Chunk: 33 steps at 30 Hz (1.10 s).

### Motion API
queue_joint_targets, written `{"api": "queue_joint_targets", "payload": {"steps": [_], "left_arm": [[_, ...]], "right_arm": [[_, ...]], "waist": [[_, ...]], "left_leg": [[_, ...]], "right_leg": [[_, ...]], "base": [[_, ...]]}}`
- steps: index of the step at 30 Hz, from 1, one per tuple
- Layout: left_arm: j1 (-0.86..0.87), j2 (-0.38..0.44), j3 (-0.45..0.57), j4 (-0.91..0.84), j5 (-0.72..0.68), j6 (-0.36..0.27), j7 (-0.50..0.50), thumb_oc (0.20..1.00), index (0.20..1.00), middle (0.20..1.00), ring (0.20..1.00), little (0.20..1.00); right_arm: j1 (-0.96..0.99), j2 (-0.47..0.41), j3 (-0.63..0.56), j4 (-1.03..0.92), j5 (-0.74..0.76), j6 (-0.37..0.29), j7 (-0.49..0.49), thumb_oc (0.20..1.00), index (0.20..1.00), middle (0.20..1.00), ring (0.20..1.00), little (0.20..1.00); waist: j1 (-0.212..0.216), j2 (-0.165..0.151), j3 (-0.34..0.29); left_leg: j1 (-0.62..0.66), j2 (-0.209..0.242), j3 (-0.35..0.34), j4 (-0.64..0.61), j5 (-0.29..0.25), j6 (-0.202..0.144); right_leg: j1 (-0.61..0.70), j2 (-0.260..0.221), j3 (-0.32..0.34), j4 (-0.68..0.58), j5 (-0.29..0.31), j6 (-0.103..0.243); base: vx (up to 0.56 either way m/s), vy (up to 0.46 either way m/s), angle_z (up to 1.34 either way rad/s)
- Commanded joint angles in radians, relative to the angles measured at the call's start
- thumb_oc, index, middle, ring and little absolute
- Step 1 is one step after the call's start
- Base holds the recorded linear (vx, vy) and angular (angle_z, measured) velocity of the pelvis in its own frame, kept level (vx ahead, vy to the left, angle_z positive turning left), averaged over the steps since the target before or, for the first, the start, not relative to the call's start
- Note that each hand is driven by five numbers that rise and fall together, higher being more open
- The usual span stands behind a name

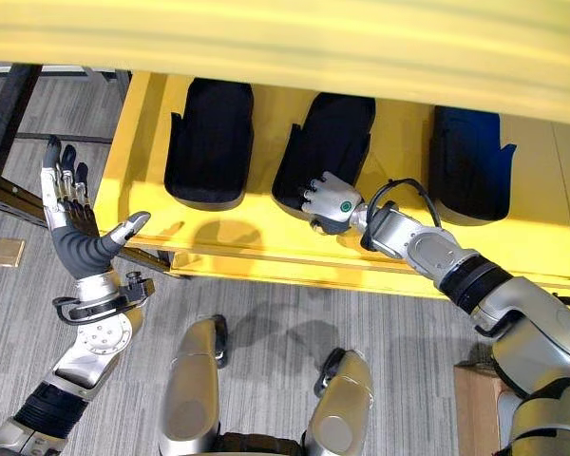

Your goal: Move parts from the plastic box to the shelf.

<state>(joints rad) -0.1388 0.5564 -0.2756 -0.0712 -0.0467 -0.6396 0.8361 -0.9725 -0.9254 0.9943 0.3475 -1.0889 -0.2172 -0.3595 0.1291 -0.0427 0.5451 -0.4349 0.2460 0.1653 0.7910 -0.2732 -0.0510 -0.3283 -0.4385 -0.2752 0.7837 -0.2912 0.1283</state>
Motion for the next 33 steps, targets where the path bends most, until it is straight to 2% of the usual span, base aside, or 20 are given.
{"api": "queue_joint_targets", "payload": {"steps": [1,3,6,12,14,16,19,26,33], "left_arm": [[0.017,0.027,0.020,-0.037,0.034,-0.069,0.015,1.000,1.000,1.000,1.000,1.000],[0.018,0.026,0.017,-0.034,0.039,-0.072,0.014,1.000,1.000,1.000,1.000,1.000],[0.018,0.025,0.013,-0.032,0.037,-0.069,0.029,1.000,1.000,1.000,1.000,1.000],[0.027,0.019,0.014,-0.015,0.049,-0.088,0.025,1.000,1.000,1.000,1.000,1.000],[0.031,0.017,0.014,-0.017,0.048,-0.091,0.019,1.000,1.000,1.000,1.000,1.000],[0.034,0.017,0.011,-0.017,0.051,-0.094,0.015,1.000,1.000,1.000,1.000,1.000],[0.037,0.015,0.010,-0.018,0.055,-0.092,0.018,1.000,1.000,1.000,1.000,1.000],[0.050,0.018,0.011,-0.034,0.056,-0.083,0.020,1.000,1.000,1.000,1.000,1.000],[0.056,0.018,0.013,-0.030,0.059,-0.092,0.029,1.000,1.000,1.000,1.000,1.000]], "right_arm": [[0.045,-0.004,0.033,-0.006,-0.063,-0.060,-0.015,0.200,0.200,0.200,0.200,0.200],[0.040,-0.010,0.037,-0.008,-0.055,-0.081,-0.012,0.200,0.200,0.200,0.200,0.200],[0.044,-0.024,0.043,-0.024,-0.041,-0.070,-0.020,0.200,0.200,0.200,0.200,0.200],[0.041,-0.028,0.021,0.048,-0.107,-0.056,-0.075,0.200,0.200,0.200,0.200,0.200],[0.049,-0.026,0.010,0.070,-0.121,-0.047,-0.066,0.200,0.200,0.200,0.200,0.200],[0.054,-0.027,-0.002,0.086,-0.086,-0.012,-0.025,0.200,0.200,0.200,0.200,0.200],[0.059,-0.029,-0.013,0.102,-0.105,-0.010,-0.019,0.200,0.200,0.200,0.200,0.200],[0.094,-0.075,-0.052,0.140,-0.154,-0.048,-0.064,0.200,0.200,0.200,0.200,0.200],[0.089,-0.092,-0.054,0.139,-0.138,-0.065,-0.068,0.200,0.200,0.200,0.200,0.200]], "waist": [[0.035,-0.003,-0.025],[0.035,-0.003,-0.025],[0.035,-0.005,-0.025],[0.038,-0.007,-0.025],[0.039,-0.006,-0.025],[0.039,-0.006,-0.025],[0.038,-0.006,-0.025],[0.031,-0.014,-0.025],[0.027,-0.014,-0.025]], "left_leg": [[0.067,0.060,0.051,-0.009,-0.087,0.045],[0.069,0.061,0.052,-0.010,-0.086,0.045],[0.071,0.062,0.052,-0.012,-0.083,0.043],[0.069,0.068,0.051,0.004,-0.089,0.042],[0.067,0.069,0.049,0.009,-0.090,0.042],[0.068,0.070,0.050,0.006,-0.089,0.041],[0.070,0.072,0.051,0.006,-0.088,0.041],[0.072,0.079,0.051,0.003,-0.085,0.037],[0.075,0.082,0.055,-0.001,-0.083,0.036]], "right_leg": [[-0.025,-0.017,-0.050,0.050,0.014,-0.029],[-0.024,-0.017,-0.050,0.049,0.014,-0.030],[-0.023,-0.016,-0.051,0.049,0.016,-0.030],[-0.023,-0.018,-0.052,0.058,0.011,-0.034],[-0.026,-0.021,-0.050,0.062,0.011,-0.034],[-0.025,-0.024,-0.051,0.063,0.012,-0.032],[-0.023,-0.025,-0.051,0.062,0.013,-0.032],[-0.022,-0.021,-0.050,0.063,0.011,-0.034],[-0.022,-0.021,-0.047,0.060,0.011,-0.036]], "base": [[0.00,0.000,0.00],[0.00,0.000,0.00],[0.00,0.000,0.00],[0.00,0.000,0.00],[0.00,0.000,0.00],[0.00,0.000,0.00],[0.00,0.000,0.00],[0.02,-0.002,0.00],[0.00,0.000,0.00]]}}
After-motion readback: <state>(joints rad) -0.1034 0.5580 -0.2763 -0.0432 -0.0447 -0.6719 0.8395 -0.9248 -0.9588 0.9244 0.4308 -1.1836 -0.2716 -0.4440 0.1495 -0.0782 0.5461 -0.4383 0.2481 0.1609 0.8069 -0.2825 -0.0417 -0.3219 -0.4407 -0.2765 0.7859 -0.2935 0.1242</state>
